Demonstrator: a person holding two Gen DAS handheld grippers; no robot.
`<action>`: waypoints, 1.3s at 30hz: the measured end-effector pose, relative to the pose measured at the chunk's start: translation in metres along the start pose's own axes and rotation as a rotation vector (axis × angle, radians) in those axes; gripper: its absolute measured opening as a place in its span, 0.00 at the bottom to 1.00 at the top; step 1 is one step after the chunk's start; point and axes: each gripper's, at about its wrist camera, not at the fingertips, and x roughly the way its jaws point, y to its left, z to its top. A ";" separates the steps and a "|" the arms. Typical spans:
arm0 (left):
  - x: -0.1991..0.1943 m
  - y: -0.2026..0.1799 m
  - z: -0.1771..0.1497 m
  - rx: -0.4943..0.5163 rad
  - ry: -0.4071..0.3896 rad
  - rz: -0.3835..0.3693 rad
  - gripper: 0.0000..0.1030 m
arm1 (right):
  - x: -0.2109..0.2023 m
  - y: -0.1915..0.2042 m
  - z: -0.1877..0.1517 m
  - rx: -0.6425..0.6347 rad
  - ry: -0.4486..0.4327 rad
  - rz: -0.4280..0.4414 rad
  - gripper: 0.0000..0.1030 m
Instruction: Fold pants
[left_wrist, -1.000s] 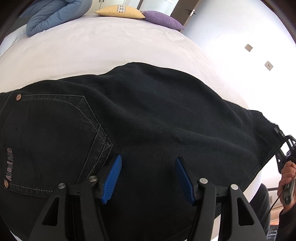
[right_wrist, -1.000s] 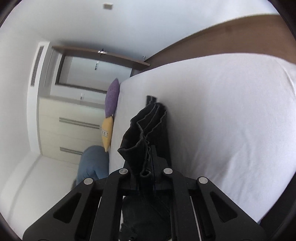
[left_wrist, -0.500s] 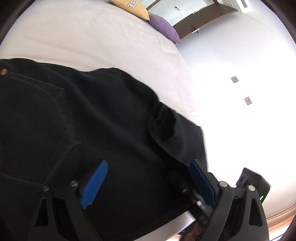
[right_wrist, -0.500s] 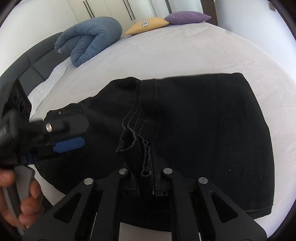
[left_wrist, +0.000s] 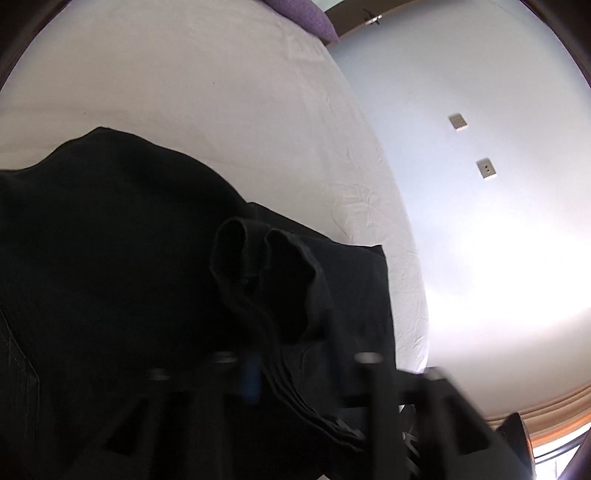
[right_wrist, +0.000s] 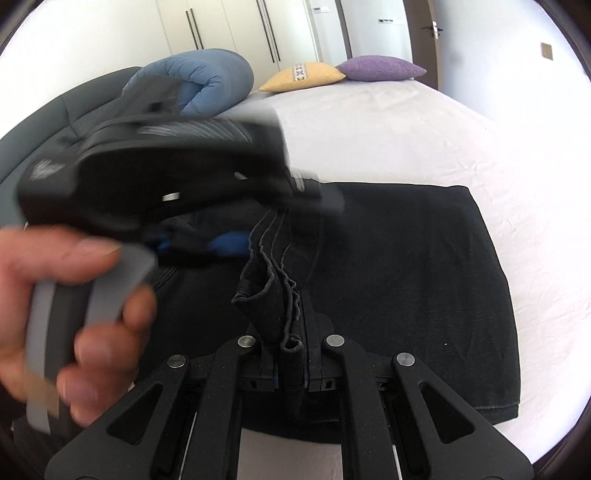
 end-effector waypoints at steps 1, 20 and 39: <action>-0.001 0.000 0.001 0.017 0.006 0.005 0.19 | -0.004 0.003 -0.001 -0.014 -0.003 -0.006 0.07; -0.055 0.077 0.021 0.131 0.065 0.222 0.19 | 0.034 0.105 0.006 -0.128 0.112 0.092 0.10; -0.031 0.010 -0.058 0.353 -0.027 0.620 0.50 | 0.011 -0.059 0.063 0.301 0.191 0.559 0.44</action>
